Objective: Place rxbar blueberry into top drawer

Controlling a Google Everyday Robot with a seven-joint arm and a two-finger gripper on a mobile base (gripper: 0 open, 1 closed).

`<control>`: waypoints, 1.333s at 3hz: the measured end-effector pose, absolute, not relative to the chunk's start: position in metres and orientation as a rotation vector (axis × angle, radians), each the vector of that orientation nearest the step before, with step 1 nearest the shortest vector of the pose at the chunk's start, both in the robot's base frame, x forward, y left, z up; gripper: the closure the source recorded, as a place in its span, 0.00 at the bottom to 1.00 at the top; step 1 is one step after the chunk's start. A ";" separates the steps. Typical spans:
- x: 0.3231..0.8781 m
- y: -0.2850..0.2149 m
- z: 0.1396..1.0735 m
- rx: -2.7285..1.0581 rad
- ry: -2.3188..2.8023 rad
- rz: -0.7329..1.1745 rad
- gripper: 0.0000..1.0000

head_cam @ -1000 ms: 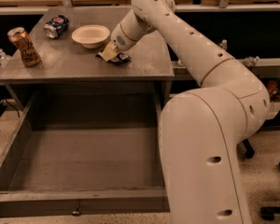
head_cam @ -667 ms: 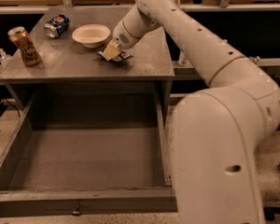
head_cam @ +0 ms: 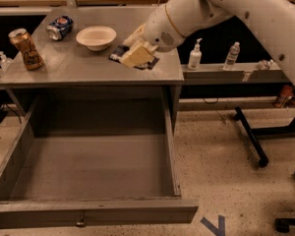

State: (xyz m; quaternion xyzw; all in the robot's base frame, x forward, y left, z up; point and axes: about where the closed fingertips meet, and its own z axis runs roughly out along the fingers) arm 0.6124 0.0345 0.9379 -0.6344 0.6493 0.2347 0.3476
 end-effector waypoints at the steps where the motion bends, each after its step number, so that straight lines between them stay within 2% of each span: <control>1: 0.590 0.009 0.904 -1.637 1.757 0.653 1.00; 2: 0.592 0.014 0.894 -1.623 1.745 0.688 1.00; 3: 0.578 0.029 0.859 -1.558 1.661 0.810 1.00; 4: 0.548 0.072 0.800 -1.508 1.574 0.915 1.00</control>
Offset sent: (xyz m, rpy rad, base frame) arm -0.0206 -0.0188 -0.0547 0.0691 0.1021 -0.0065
